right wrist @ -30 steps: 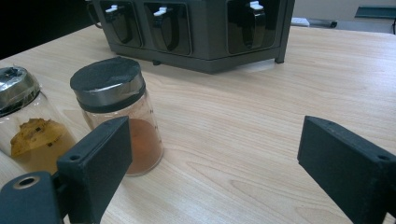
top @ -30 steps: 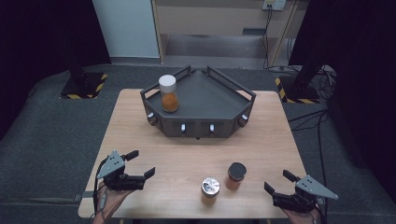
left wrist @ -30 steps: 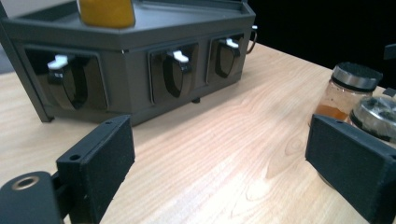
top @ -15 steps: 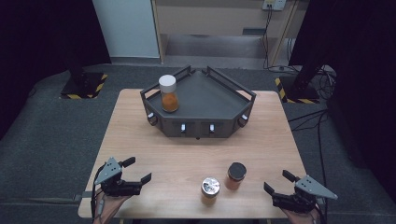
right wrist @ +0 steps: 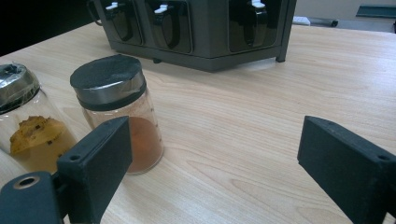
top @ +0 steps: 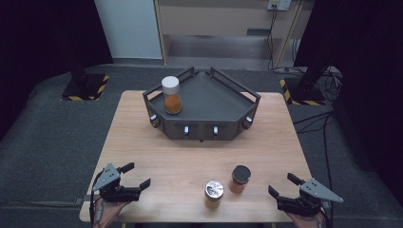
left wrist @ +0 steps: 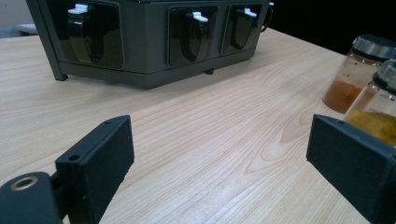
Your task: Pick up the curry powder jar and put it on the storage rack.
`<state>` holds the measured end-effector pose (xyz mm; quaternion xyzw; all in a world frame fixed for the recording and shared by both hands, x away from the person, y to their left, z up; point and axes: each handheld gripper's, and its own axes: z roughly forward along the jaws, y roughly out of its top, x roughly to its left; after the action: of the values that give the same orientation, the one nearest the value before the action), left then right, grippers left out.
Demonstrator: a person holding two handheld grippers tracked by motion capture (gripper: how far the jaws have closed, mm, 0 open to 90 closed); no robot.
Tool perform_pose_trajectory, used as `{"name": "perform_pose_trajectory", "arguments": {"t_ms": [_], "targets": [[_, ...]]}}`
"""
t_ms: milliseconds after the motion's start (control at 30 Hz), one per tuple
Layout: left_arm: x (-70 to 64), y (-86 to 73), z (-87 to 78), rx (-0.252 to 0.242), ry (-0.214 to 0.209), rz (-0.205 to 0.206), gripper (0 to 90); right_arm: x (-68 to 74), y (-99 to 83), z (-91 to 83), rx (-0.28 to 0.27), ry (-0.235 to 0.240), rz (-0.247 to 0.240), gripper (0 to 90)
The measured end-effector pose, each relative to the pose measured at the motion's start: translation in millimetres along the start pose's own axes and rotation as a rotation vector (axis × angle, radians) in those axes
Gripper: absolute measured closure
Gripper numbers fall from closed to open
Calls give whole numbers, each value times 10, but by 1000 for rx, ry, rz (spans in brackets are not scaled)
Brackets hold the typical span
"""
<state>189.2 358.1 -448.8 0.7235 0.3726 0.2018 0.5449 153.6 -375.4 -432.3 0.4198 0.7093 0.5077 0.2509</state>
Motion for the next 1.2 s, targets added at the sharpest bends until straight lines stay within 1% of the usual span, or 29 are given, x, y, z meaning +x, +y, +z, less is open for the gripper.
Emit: {"name": "perform_pose_trajectory", "arguments": {"t_ms": [67,233,333,767,967,1200], "targets": [[21,-11,6,7,0,-4,66,0,0,1,0,1,-1,102],[43,-27,10,12,6,1,61,4,3,4,2,1,-3,103],[23,-23,10,23,21,19,57,5,3,4,1,1,-3,103],[53,-64,-21,10,44,-6,48,3,2,9,1,3,-5,103],[49,-55,-11,20,42,-6,48,4,2,10,1,3,-5,103],[64,-60,-8,18,38,-14,48,6,-3,2,-5,1,-2,101]]}}
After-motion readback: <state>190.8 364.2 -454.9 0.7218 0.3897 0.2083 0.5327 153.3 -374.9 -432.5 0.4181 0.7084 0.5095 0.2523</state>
